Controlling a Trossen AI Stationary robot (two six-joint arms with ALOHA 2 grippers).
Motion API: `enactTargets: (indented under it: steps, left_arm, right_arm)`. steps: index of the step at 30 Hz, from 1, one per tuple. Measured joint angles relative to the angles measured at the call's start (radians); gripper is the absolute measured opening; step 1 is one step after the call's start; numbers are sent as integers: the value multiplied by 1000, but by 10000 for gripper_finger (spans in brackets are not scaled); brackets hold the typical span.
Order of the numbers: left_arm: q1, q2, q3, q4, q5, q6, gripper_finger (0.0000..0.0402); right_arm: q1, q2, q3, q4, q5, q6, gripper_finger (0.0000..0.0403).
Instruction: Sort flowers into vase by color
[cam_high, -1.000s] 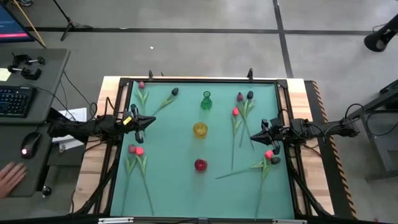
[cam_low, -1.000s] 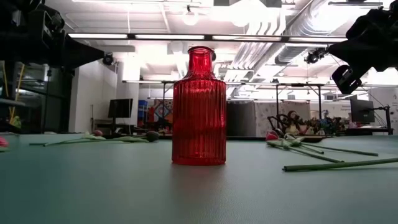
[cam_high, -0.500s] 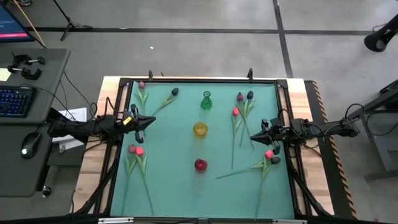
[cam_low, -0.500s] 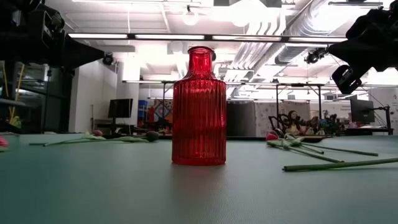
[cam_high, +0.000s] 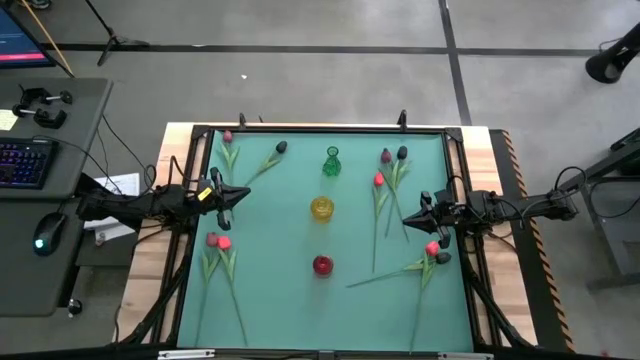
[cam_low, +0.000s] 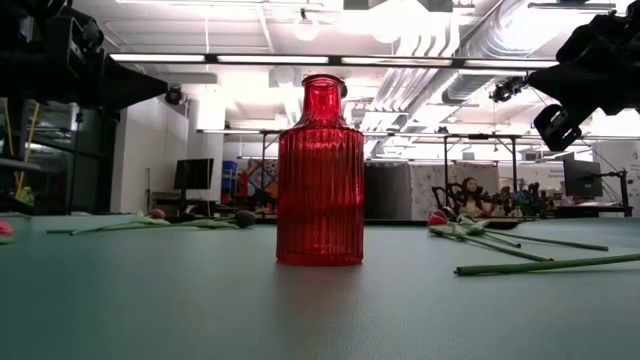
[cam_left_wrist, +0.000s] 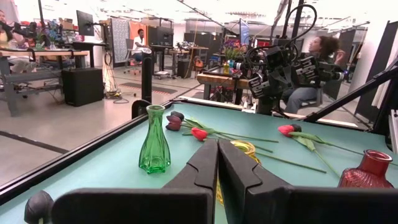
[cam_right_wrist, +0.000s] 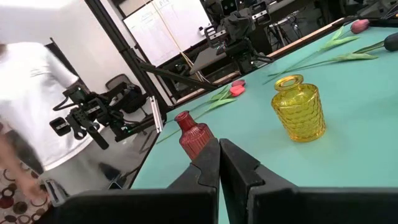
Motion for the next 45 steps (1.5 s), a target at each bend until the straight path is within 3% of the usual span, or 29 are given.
enactTargets:
  steps: [40, 42, 45]
  left_arm:
    - [0, 0, 0, 2, 0, -1, 0]
    - [0, 3, -2, 69, 3, -12, 0]
    - [0, 5, -1, 287, 34, -150, 0]
  right_arm:
    - [0, 0, 0, 0, 0, 0, 0]
    - [0, 0, 0, 0, 0, 0, 0]
    - [0, 0, 0, 0, 0, 0, 0]
